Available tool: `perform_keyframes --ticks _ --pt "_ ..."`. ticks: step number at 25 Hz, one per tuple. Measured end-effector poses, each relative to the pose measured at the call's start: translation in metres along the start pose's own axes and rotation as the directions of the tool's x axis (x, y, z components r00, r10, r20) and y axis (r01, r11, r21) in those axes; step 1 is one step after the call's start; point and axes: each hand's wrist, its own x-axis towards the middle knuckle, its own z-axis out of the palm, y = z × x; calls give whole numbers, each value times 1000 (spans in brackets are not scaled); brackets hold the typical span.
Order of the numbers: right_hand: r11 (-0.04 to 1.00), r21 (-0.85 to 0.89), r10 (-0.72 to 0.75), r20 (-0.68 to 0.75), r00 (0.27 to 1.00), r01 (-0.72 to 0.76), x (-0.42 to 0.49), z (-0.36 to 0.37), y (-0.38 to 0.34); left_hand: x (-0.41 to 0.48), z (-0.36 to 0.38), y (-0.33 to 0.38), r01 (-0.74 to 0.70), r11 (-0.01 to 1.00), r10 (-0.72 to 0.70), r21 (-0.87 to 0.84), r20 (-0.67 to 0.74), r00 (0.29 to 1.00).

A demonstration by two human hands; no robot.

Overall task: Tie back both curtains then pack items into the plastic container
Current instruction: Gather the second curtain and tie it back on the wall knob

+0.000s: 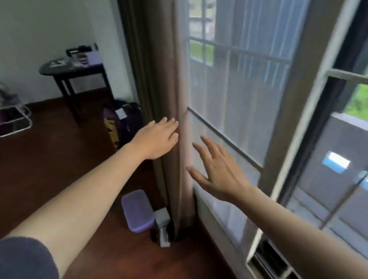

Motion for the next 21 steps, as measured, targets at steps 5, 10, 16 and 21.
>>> perform_keyframes --ticks 5,10,16,21 --pt "996 72 -51 53 997 47 118 60 -38 29 0 -118 122 993 -122 8 -8 993" --pt "989 124 -87 101 991 75 217 119 -74 48 10 -209 221 975 -221 -5 -18 975" --pt "992 92 57 251 966 -82 353 221 -109 116 29 -337 240 971 -240 -15 -38 970" --pt "921 47 346 359 867 -387 487 279 -102 227 23 -436 129 984 -128 -120 17 992"
